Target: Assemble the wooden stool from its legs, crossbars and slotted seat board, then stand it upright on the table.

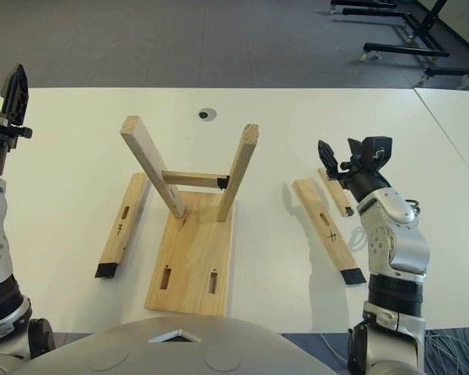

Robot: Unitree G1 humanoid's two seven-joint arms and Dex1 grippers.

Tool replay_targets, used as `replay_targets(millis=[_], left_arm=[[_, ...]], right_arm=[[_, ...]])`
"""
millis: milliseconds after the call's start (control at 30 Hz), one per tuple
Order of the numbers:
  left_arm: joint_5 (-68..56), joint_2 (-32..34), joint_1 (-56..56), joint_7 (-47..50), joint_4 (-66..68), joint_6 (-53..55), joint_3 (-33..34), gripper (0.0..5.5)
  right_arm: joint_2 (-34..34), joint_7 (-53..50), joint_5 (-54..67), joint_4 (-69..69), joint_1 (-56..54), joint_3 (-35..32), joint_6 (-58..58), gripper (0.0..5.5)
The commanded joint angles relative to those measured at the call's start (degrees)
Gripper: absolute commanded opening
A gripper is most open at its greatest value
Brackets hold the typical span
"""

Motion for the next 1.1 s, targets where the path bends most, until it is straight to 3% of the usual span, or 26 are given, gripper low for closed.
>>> replay_targets(millis=[33, 267, 633, 1000, 1100], left_arm=[[0.9, 0.2, 0.2, 0.3, -0.5, -0.3, -0.2, 2.63], [1.4, -2.3, 4.7, 2.7, -4.7, -0.1, 0.2, 2.63], [2.1, -3.2, 5.2, 3.3, -5.1, -0.4, -1.5, 2.63], [1.7, -2.4, 4.5, 2.8, -4.2, -0.1, -1.2, 2.63], [1.5, -2.0, 3.9, 2.6, -3.5, 0.0, -1.0, 2.63]], right_arm=[[-4.5, 1.9, -2.9, 3.6, -4.7, 1.0, 0.1, 3.79], [-10.2, 7.0, -6.9, 2.5, 4.3, 4.5, 5.4, 3.79], [-10.7, 9.0, -11.0, 5.9, 9.0, 7.9, 9.5, 3.79], [-9.3, 9.8, -12.2, 11.5, 8.1, 10.3, 9.8, 1.36], [-7.8, 9.2, -11.5, 13.2, 6.8, 9.5, 7.3, 1.30]])
